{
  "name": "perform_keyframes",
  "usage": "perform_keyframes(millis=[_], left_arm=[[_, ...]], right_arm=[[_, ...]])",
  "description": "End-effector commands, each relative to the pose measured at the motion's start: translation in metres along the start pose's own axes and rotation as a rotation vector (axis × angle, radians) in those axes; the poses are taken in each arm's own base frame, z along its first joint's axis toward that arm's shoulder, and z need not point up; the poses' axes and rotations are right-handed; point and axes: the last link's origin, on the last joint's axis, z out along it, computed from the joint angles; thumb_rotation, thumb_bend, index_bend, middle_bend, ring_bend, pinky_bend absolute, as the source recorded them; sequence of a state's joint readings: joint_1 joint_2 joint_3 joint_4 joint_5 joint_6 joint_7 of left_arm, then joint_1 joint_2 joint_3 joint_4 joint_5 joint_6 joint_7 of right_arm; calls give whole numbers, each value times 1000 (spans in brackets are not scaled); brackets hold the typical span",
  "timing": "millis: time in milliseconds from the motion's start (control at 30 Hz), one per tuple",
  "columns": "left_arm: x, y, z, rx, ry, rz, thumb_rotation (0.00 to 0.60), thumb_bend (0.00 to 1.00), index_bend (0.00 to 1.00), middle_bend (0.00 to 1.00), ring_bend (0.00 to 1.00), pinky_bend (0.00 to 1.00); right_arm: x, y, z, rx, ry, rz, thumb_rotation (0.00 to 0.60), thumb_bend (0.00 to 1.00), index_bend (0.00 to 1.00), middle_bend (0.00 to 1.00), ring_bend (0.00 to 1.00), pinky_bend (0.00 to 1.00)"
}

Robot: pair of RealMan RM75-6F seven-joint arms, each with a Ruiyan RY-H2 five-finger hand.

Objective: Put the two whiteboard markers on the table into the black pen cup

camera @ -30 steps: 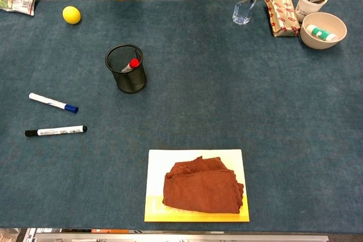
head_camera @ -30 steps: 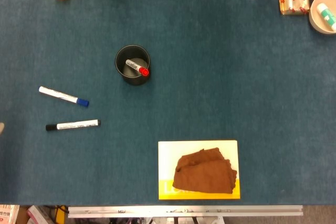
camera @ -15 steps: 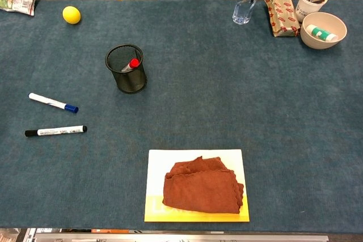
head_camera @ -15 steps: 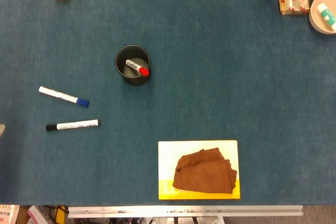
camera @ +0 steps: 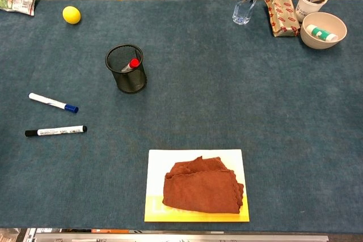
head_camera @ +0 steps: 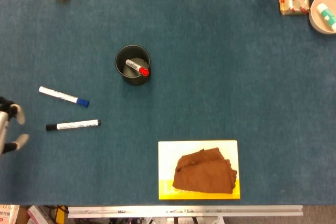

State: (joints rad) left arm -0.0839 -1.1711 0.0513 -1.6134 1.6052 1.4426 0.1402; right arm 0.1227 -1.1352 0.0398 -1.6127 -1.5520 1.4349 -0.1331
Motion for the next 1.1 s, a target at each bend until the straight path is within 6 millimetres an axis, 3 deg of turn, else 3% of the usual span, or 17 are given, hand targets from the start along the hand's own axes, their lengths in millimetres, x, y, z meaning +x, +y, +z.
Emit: perform_keyframes(millis=[33, 167, 333, 633, 767, 1100], left_arm=[[-7, 9, 12, -43, -23, -42, 600, 60, 562, 363, 232, 321], [-13, 17, 31, -72, -96, -76, 600, 63, 522, 152, 85, 223], [-22, 20, 56, -83, -193, -101, 600, 209, 481, 58, 10, 176], [-33, 21, 84, -68, -245, -64, 600, 222, 443, 8, 0, 173], [-34, 23, 90, -67, -247, -58, 600, 268, 419, 0, 0, 171], [-37, 27, 100, -59, -256, -65, 600, 268, 419, 0, 0, 171]], right_arm=[[1, 1, 0, -4, 4, 2, 600, 0, 396, 365, 267, 399], [4, 2, -1, -12, 11, 4, 600, 0, 396, 365, 267, 399], [5, 1, -2, -15, 6, 6, 600, 0, 396, 365, 267, 399], [1, 3, 0, -19, -19, 11, 600, 0, 396, 365, 267, 399], [0, 2, 0, -16, -25, 16, 600, 0, 396, 365, 267, 399], [-1, 2, 1, -16, -35, 17, 600, 0, 396, 365, 267, 399]])
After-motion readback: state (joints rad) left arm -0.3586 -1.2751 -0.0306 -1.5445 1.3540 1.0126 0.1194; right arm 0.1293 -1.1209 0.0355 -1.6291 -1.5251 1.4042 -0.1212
